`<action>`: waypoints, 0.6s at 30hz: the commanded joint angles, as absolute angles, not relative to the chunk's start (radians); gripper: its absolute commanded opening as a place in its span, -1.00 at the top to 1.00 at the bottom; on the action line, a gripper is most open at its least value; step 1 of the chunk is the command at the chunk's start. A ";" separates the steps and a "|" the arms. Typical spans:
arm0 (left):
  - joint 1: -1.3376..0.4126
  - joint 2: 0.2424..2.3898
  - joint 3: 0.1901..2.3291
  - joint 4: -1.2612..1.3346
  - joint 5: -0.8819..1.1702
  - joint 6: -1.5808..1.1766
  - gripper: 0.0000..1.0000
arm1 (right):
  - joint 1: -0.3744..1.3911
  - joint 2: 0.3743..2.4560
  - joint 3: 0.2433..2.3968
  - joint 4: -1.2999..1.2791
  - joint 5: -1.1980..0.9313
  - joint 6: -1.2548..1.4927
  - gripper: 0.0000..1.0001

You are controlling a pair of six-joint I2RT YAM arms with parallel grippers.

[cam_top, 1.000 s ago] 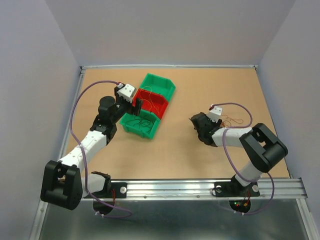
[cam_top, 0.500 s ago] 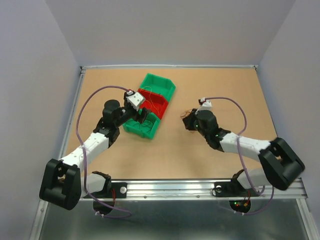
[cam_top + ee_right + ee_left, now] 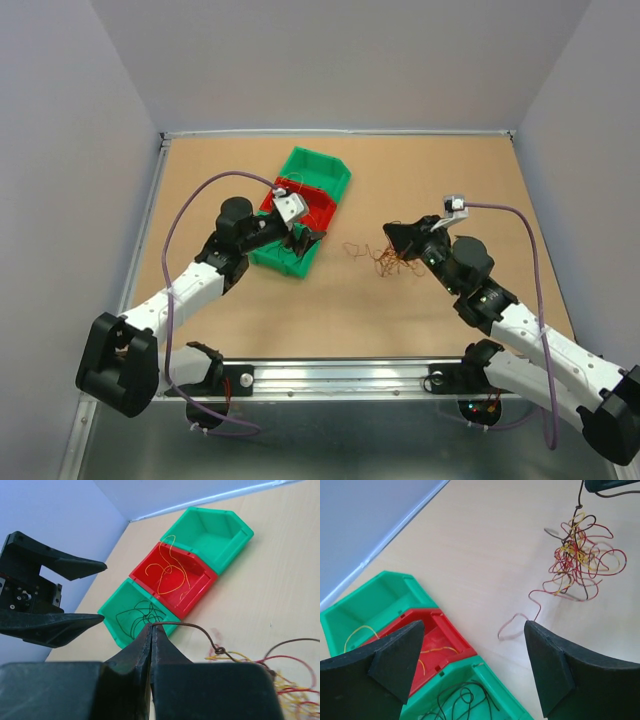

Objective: Untangle the cables

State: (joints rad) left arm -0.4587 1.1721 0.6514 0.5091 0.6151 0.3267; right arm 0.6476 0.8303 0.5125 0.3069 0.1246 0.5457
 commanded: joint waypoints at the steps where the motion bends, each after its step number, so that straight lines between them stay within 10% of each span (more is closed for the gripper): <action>1: -0.477 1.190 0.736 0.581 0.710 0.325 -0.90 | 0.646 0.795 0.540 0.273 0.094 0.540 0.99; 18: -0.617 1.494 0.788 1.196 0.854 0.121 -0.97 | 0.646 0.804 0.736 0.279 -0.150 0.600 0.99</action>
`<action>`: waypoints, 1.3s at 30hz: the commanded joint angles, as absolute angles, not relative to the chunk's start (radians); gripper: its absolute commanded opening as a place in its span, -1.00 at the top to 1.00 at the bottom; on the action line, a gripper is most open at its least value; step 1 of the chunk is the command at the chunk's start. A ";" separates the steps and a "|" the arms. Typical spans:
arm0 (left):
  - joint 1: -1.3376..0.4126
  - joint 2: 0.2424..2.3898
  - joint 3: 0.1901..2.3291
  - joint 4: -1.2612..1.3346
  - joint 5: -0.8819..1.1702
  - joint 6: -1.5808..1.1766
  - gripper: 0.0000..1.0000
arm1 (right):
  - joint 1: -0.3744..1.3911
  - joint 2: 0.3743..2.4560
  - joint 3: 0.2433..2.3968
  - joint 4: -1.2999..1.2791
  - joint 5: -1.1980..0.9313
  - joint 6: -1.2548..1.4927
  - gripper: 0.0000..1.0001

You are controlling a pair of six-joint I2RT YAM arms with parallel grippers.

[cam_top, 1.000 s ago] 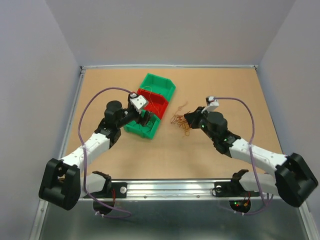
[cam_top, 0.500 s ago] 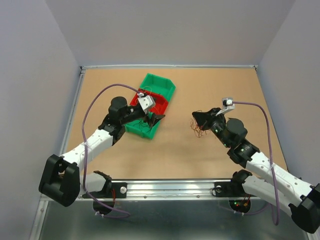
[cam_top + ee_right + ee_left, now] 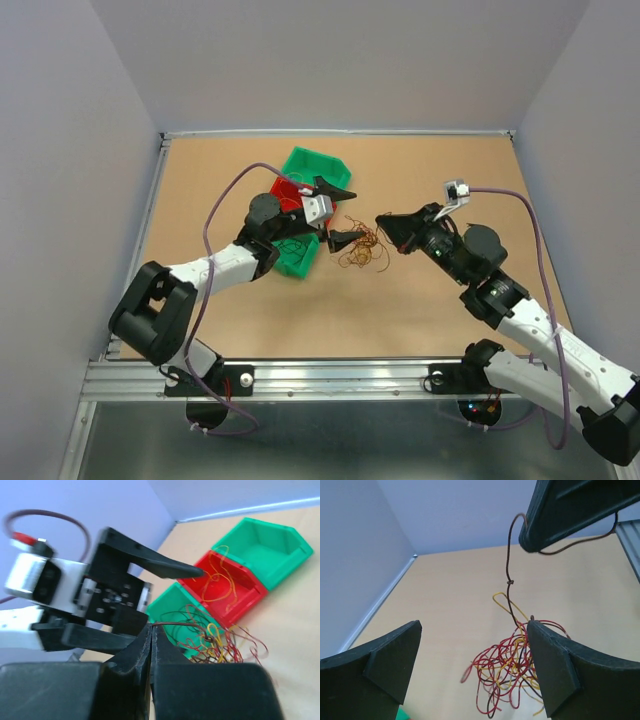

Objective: Untangle the cables

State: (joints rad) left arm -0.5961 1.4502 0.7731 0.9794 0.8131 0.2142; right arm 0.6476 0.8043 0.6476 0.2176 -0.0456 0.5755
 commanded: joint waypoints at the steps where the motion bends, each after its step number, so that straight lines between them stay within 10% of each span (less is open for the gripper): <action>1: -0.623 1.528 0.798 1.203 0.859 0.112 -0.97 | 0.646 0.807 0.742 0.288 -0.161 0.606 0.99; 12: -0.699 1.712 0.789 1.144 1.008 0.129 -0.34 | 0.647 0.856 0.965 0.278 -0.179 0.578 0.99; 18: -0.706 1.710 0.785 1.140 0.890 0.103 0.93 | 0.646 0.873 1.078 0.270 -0.170 0.566 0.99; 39: -0.876 1.985 0.928 0.845 0.715 0.264 1.00 | 0.646 1.245 1.978 0.281 0.129 0.377 0.99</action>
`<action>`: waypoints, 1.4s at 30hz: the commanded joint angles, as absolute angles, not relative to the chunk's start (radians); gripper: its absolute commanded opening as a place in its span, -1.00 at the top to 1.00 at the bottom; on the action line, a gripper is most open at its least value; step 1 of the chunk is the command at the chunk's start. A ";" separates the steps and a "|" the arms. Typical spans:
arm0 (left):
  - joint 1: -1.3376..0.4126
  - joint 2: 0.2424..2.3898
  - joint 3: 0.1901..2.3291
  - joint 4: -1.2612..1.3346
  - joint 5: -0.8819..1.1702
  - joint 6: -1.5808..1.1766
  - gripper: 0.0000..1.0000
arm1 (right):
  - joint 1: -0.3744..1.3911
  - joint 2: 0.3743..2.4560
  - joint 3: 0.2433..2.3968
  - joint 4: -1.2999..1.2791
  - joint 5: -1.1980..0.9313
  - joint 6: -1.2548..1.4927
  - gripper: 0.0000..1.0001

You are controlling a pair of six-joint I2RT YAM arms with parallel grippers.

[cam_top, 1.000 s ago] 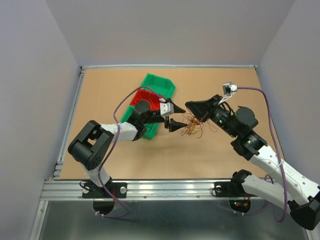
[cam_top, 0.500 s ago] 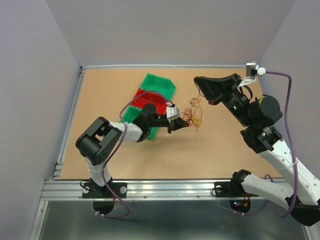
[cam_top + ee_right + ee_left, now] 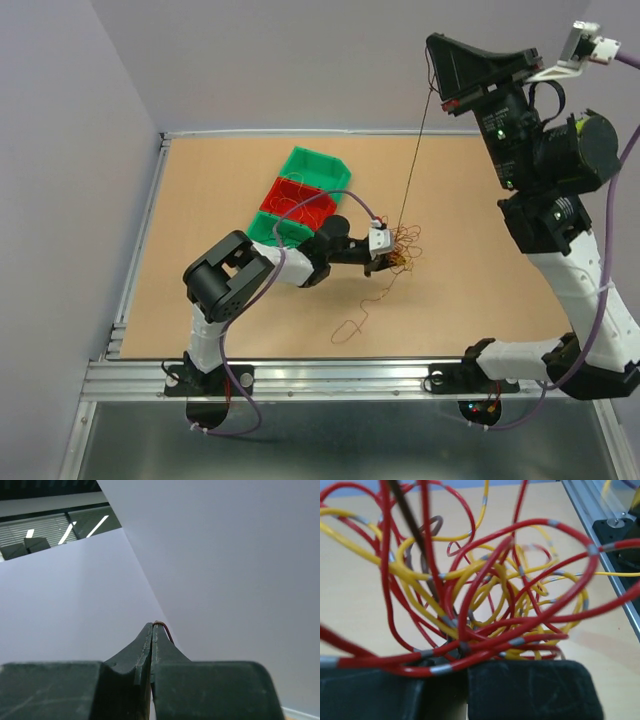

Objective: Untangle the cables

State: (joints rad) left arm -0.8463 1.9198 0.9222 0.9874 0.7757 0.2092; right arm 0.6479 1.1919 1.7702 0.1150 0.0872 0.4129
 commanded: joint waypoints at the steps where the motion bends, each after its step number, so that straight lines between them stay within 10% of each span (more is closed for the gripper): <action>1: -0.879 1.999 0.936 0.841 0.706 0.265 1.00 | 0.646 1.268 2.012 0.282 0.136 0.365 0.99; 6: -0.885 2.010 0.948 0.824 0.674 0.267 0.96 | 0.647 1.327 2.111 0.370 0.204 0.316 0.99; 10: -0.884 1.976 0.948 0.819 0.599 0.246 -0.18 | 0.647 1.275 2.031 0.423 0.247 0.285 0.99; 15: -0.870 1.862 0.859 0.929 0.509 0.225 -0.76 | 0.646 1.160 1.821 0.506 0.250 0.278 0.99; 42: -0.792 1.407 0.982 0.934 0.713 0.097 -0.98 | 0.646 1.138 1.466 0.603 0.150 0.592 0.99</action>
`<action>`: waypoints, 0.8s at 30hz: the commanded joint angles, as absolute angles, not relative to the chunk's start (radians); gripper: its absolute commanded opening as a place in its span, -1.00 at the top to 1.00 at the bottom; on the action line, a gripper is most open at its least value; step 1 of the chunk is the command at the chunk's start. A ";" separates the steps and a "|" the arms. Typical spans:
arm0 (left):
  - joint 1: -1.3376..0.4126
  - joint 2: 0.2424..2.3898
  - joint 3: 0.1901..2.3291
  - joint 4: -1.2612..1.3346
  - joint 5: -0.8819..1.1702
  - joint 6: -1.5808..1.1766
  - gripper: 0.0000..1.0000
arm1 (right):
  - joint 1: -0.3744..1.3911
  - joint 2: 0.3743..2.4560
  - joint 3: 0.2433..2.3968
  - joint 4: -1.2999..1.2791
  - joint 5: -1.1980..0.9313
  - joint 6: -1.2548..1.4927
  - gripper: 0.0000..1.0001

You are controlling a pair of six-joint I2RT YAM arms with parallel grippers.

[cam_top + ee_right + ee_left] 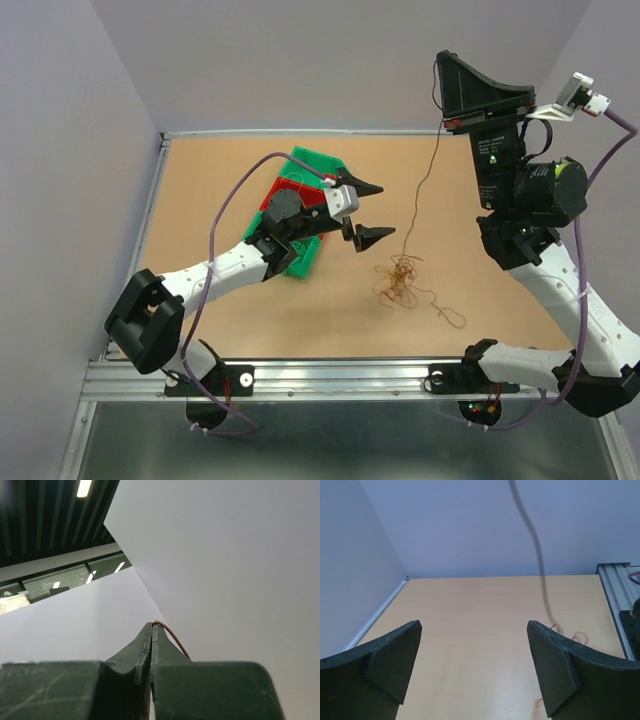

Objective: Untangle the cables

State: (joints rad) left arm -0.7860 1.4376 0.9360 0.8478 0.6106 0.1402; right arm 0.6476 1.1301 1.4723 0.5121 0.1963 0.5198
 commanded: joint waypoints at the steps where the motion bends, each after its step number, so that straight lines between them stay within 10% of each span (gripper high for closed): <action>1: -0.792 1.408 0.983 0.940 0.732 0.084 -0.98 | 0.647 1.147 1.470 0.604 0.144 0.598 0.99; 9: -0.793 1.521 1.067 0.934 0.657 0.011 -0.96 | 0.646 1.236 1.522 0.607 0.086 0.669 0.99; 19: -0.785 1.850 1.094 0.821 0.623 0.055 0.05 | 0.646 1.365 1.843 0.551 0.113 0.646 0.99; 24: -0.790 1.927 1.098 0.787 0.699 0.011 0.14 | 0.646 1.495 2.231 0.537 0.256 0.545 0.99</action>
